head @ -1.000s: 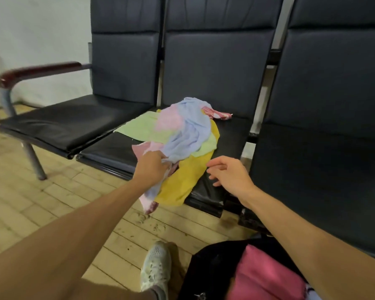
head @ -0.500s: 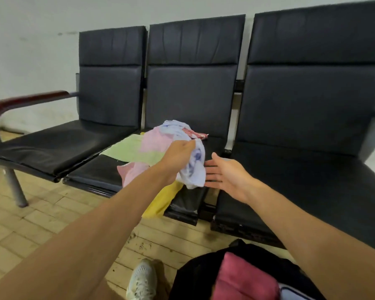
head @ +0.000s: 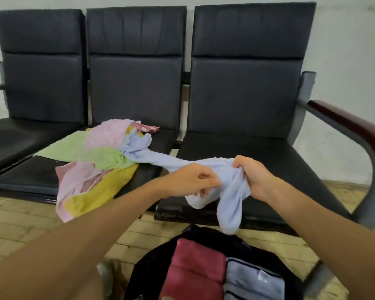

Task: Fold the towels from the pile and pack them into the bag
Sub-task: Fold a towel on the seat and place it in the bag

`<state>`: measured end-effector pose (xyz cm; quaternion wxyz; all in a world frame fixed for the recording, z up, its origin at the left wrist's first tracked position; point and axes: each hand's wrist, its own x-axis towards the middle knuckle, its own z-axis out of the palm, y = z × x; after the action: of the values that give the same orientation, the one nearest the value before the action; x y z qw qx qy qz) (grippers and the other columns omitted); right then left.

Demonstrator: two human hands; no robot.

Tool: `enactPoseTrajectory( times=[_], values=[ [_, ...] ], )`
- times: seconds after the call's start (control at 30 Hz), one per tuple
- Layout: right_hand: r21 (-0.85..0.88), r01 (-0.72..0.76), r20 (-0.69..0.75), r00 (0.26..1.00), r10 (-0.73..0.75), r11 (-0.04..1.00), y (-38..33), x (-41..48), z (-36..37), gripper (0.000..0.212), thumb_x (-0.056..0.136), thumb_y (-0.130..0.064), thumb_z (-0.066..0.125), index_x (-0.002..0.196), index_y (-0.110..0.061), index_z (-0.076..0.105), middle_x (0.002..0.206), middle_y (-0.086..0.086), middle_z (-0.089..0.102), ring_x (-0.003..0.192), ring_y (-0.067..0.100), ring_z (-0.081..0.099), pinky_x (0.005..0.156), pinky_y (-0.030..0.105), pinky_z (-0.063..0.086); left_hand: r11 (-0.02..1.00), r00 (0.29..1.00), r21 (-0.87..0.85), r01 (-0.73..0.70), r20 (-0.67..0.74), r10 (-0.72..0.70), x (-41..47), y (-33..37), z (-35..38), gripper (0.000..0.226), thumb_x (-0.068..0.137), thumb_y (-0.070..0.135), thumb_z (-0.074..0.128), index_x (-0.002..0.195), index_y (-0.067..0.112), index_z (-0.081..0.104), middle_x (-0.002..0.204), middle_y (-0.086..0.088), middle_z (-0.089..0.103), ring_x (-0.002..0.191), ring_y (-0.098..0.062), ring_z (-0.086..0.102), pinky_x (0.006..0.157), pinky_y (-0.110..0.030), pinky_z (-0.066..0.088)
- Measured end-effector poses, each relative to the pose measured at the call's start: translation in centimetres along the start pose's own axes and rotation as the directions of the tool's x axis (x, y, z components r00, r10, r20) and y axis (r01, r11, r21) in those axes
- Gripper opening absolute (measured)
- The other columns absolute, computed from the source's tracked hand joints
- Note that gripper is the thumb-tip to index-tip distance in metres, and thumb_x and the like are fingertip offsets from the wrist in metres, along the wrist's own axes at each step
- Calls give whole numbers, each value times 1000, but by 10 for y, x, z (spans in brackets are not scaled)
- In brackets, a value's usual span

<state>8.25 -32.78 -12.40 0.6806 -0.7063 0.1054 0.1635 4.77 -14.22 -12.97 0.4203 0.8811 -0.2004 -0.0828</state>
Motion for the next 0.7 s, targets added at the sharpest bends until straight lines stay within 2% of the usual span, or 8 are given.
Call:
enactPoseTrajectory(
  times=[0.07,0.13,0.2,0.3,0.37,0.43,0.6,0.7],
  values=[
    [-62,17,-45,999,-20,998,7,3,-20,16,75,-13,56,91,-9,57,81,13,55,77,26,55,71,37,44,997,998,65,35,-55,-32,8,-16,-2,16,94,22,60,94,11,71,75,2,67,64,-1,60,65,-20,51],
    [-110,15,-68,997,-23,994,19,10,-37,7,78,-13,54,82,-9,56,74,10,52,72,23,52,67,35,41,980,988,183,80,-146,-53,14,-35,-1,15,94,15,57,100,11,71,77,10,64,62,7,56,62,-10,44],
    [-179,14,-94,995,-31,984,29,20,-47,11,81,-16,55,85,-7,60,72,10,54,68,22,53,64,33,41,944,979,314,107,-200,-44,19,-50,2,21,93,8,54,108,8,69,87,7,66,70,6,58,64,-8,42],
    [-348,41,-157,982,-102,936,34,30,-53,27,86,-26,61,94,-2,69,84,15,66,76,27,63,66,35,49,877,992,470,105,-116,-57,29,-66,12,24,91,8,55,112,5,67,110,-8,66,100,-19,61,82,-22,45],
    [-464,82,-164,971,-176,882,36,34,-58,36,84,-33,65,90,3,69,86,18,69,80,30,67,64,35,51,822,991,555,127,-102,-84,34,-69,16,35,93,18,56,127,11,58,127,-4,54,118,-21,51,96,-26,41],
    [-600,99,-154,959,-236,794,39,35,-63,40,84,-35,64,78,5,63,72,15,59,66,25,58,57,31,43,798,982,574,186,-137,-130,38,-70,17,47,95,26,57,139,13,45,137,-3,43,125,-19,44,106,-31,38],
    [-849,82,-136,920,-367,522,45,34,-65,25,86,-29,61,74,-7,55,64,6,47,60,19,47,58,31,42,839,976,515,173,-201,-78,38,-69,25,8,94,22,59,100,17,59,110,-1,59,101,-17,57,91,-31,48],
    [-933,112,-49,902,-428,343,49,31,-65,16,87,-18,58,98,-7,62,83,5,59,74,21,58,69,33,52,917,972,383,112,-235,-20,32,-68,33,4,94,20,60,91,17,61,97,2,63,90,-13,59,83,-29,49]
  ],
)
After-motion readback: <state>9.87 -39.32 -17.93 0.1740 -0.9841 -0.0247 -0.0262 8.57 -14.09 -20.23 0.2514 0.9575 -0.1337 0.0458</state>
